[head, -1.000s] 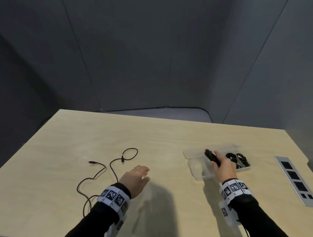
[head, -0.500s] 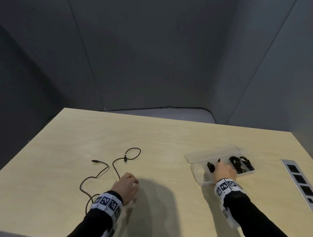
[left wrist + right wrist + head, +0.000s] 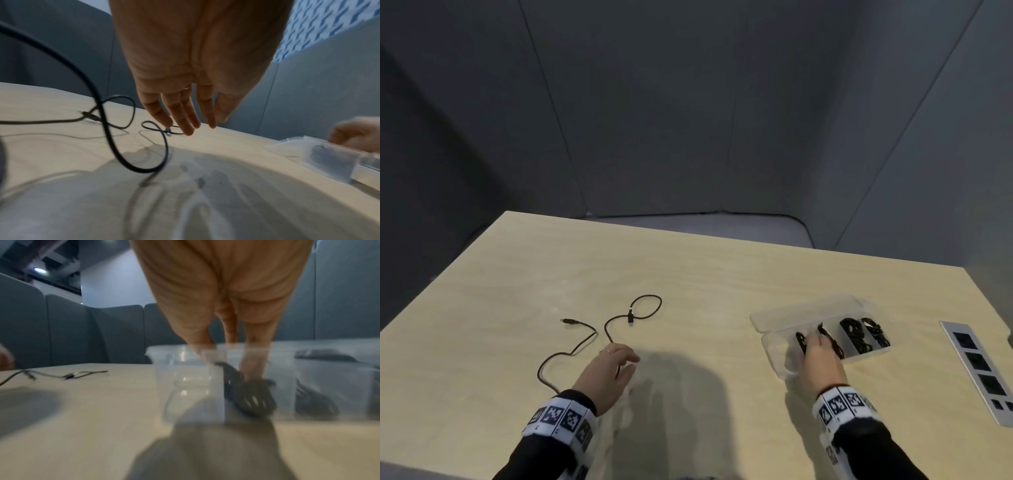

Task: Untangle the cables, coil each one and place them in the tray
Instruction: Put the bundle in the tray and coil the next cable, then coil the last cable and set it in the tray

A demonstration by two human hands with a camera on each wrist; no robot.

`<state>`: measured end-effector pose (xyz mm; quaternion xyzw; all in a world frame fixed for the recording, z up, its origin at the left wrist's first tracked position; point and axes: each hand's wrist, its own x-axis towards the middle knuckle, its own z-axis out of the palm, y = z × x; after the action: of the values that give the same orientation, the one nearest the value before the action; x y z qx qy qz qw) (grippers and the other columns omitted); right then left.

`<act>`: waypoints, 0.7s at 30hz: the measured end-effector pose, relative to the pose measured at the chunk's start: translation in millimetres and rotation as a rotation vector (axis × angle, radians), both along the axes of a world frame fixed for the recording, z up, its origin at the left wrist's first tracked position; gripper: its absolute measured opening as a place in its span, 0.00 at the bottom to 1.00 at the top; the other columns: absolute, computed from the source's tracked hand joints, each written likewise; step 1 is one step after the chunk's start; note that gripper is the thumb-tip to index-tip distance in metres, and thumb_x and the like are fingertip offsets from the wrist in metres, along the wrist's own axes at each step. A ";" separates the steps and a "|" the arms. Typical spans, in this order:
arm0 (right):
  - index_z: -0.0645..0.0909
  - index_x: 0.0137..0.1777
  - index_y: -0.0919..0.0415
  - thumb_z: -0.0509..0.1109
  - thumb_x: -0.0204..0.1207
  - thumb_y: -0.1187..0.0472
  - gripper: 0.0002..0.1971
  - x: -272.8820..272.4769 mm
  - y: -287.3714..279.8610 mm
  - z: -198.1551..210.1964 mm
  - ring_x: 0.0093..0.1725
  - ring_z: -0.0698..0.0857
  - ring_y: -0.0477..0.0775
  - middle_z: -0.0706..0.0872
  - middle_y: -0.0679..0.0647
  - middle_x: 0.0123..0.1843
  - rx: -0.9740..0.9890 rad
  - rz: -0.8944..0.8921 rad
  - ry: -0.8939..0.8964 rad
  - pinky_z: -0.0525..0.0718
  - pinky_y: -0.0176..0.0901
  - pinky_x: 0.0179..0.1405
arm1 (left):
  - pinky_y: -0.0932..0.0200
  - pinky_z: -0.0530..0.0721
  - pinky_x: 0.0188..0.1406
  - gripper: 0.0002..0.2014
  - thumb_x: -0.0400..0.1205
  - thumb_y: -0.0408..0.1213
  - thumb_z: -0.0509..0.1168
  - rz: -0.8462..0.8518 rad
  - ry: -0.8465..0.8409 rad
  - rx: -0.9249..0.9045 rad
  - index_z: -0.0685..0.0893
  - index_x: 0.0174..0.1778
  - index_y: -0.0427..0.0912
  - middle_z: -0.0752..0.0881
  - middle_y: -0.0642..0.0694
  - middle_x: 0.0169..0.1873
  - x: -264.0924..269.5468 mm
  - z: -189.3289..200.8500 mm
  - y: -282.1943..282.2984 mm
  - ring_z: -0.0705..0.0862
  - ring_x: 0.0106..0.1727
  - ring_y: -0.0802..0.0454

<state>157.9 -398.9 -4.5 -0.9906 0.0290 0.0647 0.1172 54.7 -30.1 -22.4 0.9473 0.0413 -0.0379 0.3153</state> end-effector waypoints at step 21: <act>0.63 0.76 0.54 0.63 0.78 0.56 0.27 -102.3 -7.5 -36.3 0.66 0.73 0.46 0.75 0.47 0.67 0.326 0.262 0.093 0.74 0.39 0.66 | 0.66 0.77 0.59 0.14 0.80 0.32 0.63 0.013 0.391 0.174 0.84 0.61 0.44 0.85 0.45 0.59 -24.4 -4.1 -26.5 0.82 0.60 0.50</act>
<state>55.6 -406.4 -40.8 -0.9498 -0.1057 0.1287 0.2650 30.4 -56.6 -26.5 0.9453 0.1108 -0.2150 0.2188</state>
